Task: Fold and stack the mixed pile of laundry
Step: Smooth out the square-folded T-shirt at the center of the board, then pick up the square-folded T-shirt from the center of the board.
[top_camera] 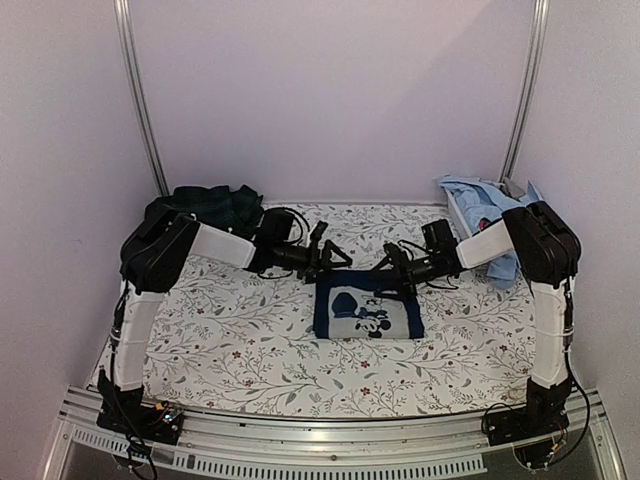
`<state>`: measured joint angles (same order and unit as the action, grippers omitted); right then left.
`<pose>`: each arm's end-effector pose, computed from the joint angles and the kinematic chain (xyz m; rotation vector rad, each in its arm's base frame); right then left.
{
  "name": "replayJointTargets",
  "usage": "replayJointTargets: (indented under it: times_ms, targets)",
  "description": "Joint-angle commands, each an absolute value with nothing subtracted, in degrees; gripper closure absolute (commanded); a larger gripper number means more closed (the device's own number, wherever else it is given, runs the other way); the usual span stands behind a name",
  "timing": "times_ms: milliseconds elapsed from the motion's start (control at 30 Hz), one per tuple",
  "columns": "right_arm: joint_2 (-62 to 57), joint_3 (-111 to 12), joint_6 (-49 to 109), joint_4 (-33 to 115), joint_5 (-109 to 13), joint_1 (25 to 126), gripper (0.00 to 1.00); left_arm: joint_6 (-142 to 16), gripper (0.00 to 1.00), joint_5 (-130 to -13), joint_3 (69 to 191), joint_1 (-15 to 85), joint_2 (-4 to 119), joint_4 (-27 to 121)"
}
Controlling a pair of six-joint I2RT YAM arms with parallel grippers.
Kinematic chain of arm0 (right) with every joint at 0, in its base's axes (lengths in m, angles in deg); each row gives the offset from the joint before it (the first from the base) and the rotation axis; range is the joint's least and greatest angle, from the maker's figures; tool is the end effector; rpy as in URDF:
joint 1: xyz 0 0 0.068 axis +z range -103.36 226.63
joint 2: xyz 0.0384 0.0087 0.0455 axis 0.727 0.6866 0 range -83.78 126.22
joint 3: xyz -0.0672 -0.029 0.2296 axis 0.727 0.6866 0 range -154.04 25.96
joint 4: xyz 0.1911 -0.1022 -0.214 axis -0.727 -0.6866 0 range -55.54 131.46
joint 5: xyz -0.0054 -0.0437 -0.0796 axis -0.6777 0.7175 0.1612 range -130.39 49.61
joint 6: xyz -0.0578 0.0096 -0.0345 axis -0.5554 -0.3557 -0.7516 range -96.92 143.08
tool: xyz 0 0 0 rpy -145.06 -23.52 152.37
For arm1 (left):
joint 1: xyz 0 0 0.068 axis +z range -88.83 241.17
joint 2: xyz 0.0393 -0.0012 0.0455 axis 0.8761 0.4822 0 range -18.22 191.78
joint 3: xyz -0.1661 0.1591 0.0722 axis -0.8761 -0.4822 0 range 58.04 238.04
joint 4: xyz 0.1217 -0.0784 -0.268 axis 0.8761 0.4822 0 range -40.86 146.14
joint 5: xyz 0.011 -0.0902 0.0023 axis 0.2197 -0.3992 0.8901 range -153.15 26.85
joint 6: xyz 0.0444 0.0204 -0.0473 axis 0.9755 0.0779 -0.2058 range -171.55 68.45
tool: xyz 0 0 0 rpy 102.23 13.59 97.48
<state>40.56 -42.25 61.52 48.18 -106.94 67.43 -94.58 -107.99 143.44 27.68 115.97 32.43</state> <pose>0.3790 0.1974 0.0236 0.2128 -2.5226 -1.8530 0.4067 -0.3153 0.0403 0.3369 2.3662 -1.5538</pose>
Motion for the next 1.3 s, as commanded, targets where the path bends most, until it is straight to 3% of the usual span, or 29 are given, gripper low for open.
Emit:
replayJointTargets:
  times_ms: [0, 200, 300, 467, 667, 967, 1133, 1267]
  targets:
    - [31.59, -41.87, 62.84, 46.21, -103.47, 65.66, 0.22, -80.57, 0.00, -94.57, 138.81, 29.35, 104.32, 43.02]
    - [17.84, -35.16, 60.37, 35.93, -101.16, 60.49, 0.27, -58.84, 0.00, -76.81, 135.16, 20.96, 90.97, 55.02]
    - [13.47, -30.58, 59.83, 31.56, -99.55, 58.65, 0.32, -52.38, 0.00, -72.60, 135.12, 15.01, 89.99, 56.12]
    - [9.52, -23.93, 59.72, 28.95, -97.30, 56.39, 0.33, -41.81, 0.11, -64.55, 139.55, 4.58, 94.96, 56.62]
    - [7.84, -20.51, 58.82, 26.82, -95.86, 54.76, 0.33, -34.16, 0.25, -64.44, 148.18, -2.24, 105.13, 57.33]
    - [7.98, -19.11, 57.35, 24.53, -95.81, 53.18, 0.33, -31.04, 0.43, -67.81, 156.02, -4.40, 115.06, 57.01]
    - [8.83, -19.04, 55.89, 23.15, -95.76, 52.83, 0.33, -29.14, 0.49, -68.39, 156.94, -5.80, 117.74, 56.95]
    - [9.12, -19.17, 55.66, 23.02, -96.30, 52.80, 0.33, -28.40, 0.48, -66.95, 157.62, -6.99, 117.79, 56.61]
